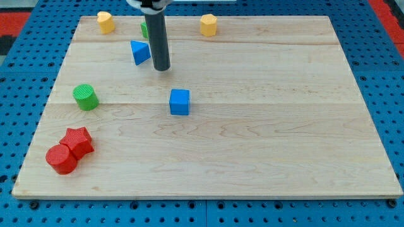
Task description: Place the green cube towards the bottom of the blue triangle
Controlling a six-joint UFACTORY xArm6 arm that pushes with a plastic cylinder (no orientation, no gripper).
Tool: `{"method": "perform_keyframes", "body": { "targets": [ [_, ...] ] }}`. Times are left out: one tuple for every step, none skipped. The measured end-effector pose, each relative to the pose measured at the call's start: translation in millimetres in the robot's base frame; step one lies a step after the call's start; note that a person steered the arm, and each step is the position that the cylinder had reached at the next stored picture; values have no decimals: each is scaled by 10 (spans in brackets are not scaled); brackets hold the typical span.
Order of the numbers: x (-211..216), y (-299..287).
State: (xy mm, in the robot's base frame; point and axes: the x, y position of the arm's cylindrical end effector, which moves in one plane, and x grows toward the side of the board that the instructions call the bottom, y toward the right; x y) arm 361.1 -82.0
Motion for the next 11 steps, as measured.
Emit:
{"method": "perform_keyframes", "body": {
  "targets": [
    [5, 524],
    [525, 746],
    [787, 796],
    [1054, 125],
    [1079, -161],
    [1143, -203],
    [891, -375],
    [937, -488],
    [996, -686],
    [657, -1004],
    [495, -880]
  ]
}}
